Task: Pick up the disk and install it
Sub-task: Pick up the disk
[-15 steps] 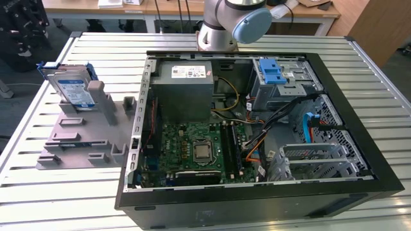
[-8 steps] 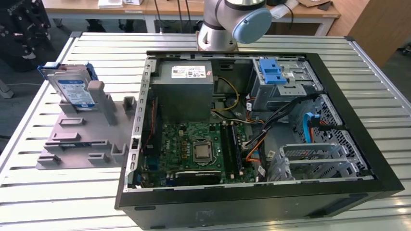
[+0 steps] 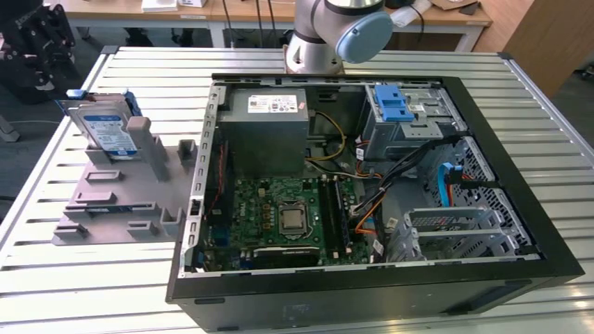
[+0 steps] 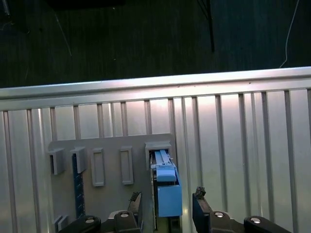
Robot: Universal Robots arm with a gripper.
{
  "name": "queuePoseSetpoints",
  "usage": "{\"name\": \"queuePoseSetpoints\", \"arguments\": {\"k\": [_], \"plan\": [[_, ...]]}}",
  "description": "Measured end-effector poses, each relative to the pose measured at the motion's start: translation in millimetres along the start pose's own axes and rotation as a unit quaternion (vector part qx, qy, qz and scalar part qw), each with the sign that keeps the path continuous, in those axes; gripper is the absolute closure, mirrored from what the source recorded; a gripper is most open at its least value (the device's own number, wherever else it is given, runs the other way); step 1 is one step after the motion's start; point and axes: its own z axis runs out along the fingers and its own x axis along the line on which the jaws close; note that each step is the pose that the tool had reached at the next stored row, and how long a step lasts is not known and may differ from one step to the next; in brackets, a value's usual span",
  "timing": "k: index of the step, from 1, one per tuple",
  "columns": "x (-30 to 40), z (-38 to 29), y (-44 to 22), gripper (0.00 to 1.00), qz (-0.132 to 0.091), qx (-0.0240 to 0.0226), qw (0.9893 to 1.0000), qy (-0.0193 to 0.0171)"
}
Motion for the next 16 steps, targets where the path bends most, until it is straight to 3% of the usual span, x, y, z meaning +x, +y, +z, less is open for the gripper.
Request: {"name": "queuePoseSetpoints", "arguments": {"k": [5,16], "plan": [[0.0,2.6,0.0,0.47,0.000,0.0001,1.0000,0.0000],[0.3,16.2,0.3,0.47,0.000,0.0001,1.0000,0.0005]]}}
